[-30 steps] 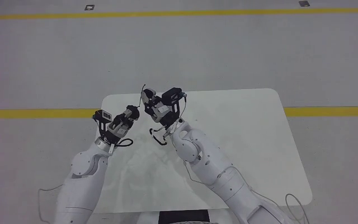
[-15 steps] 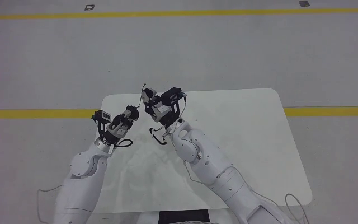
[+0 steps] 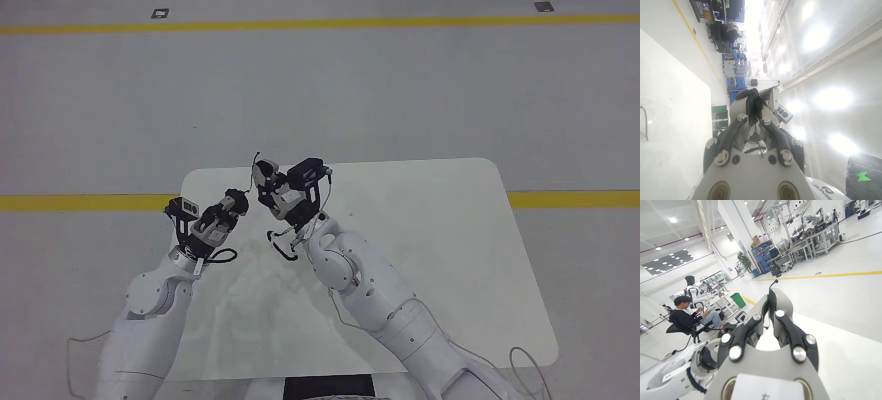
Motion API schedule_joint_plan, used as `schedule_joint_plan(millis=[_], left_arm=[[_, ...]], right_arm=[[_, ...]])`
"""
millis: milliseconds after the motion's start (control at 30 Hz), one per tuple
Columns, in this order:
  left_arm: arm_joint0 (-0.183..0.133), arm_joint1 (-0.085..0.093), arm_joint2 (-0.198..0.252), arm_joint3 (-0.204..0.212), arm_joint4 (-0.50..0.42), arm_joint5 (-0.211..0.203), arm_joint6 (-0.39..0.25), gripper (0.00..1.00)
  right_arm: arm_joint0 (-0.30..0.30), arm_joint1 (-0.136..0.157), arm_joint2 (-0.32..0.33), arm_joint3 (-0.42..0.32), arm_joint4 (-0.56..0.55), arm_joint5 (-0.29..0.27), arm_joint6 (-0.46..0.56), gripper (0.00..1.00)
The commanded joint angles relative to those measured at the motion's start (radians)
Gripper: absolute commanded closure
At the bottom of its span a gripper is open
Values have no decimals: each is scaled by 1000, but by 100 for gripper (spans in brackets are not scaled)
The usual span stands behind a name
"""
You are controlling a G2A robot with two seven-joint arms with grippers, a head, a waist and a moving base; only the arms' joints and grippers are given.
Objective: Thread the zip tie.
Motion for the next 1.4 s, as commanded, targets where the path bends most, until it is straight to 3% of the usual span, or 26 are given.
schedule_joint_plan(millis=[0, 1367], left_arm=[[-1, 1, 1, 0, -1, 0, 0, 100], [-13, 16, 16, 9, -2, 0, 7, 100]], right_arm=[[0, 0, 1, 0, 0, 1, 0, 100], [5, -7, 6, 17, 1, -3, -2, 100]])
